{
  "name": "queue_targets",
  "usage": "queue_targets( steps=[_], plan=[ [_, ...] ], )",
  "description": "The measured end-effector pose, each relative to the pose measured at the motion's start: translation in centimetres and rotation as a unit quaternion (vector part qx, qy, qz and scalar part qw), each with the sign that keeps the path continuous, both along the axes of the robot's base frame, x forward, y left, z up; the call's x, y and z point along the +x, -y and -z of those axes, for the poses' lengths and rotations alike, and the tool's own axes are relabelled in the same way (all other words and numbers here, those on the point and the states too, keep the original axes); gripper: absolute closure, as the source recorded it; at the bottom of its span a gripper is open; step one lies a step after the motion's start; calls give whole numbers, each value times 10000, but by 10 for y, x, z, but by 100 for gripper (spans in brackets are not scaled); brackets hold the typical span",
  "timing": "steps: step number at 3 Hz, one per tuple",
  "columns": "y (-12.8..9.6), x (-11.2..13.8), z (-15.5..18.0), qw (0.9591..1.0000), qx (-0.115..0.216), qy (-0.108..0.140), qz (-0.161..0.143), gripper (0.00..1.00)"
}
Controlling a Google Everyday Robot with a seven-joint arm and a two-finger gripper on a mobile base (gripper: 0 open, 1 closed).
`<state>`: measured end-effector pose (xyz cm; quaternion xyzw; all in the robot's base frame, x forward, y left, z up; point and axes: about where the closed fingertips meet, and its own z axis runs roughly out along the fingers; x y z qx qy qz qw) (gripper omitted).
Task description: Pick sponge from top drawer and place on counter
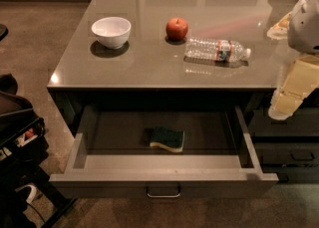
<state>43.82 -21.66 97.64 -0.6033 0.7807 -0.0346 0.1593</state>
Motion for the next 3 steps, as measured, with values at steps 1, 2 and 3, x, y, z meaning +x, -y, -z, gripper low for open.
queue_targets(
  steps=[1,2,3],
  plan=[
    [-1,0,0,10000,35,82,-3,0],
    [-4,-1,38,9988,497,17,25,0],
    [-23,7,111,9884,1501,-180,112,0]
  ],
)
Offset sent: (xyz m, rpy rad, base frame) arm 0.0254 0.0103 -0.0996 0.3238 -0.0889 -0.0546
